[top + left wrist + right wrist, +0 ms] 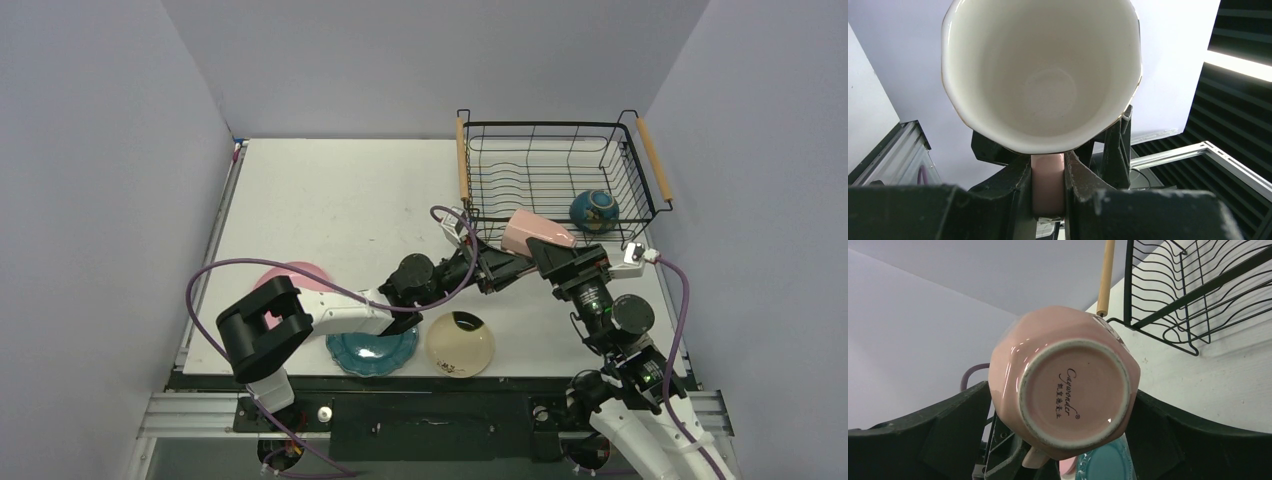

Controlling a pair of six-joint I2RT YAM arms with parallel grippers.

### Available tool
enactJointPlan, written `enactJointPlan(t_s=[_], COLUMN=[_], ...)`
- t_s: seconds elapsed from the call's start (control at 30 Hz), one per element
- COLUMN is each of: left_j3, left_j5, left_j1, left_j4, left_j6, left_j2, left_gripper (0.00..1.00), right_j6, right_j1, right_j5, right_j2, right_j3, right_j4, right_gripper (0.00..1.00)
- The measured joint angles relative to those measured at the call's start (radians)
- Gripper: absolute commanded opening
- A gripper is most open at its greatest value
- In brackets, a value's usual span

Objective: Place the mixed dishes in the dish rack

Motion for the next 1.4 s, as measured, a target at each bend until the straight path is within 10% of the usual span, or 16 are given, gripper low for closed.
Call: enactJointPlan(t_s=[1.03,1.17,1.33,1.4], left_j3=[0.0,0.0,0.0,0.0], left_j5=[-0.02,-0.021,-0.021,-0.02], left_j1=[-0.014,-0.014,-0.012,-0.012], left_j4=[0.024,0.027,0.024,0.022], left_j6=[0.034,0.044,0.067,0.077], left_j2=[0.0,-0.002,-0.023,-0.029], left_gripper=[0.0,0.0,0.0,0.0], right_j6=[0.011,0.009,0.008,0.008], right_j1=[0.021,0.021,0.021,0.021], right_j5=[0.145,0.146,0.132,0.127], right_j2=[0.047,0.051,0.055,0.053], right_j3=[0.029,0.029,0.029,0.029], right_j4=[0.063,0.069,0.105,0.113], right_gripper=[0.89,0.64,0.0,0.0])
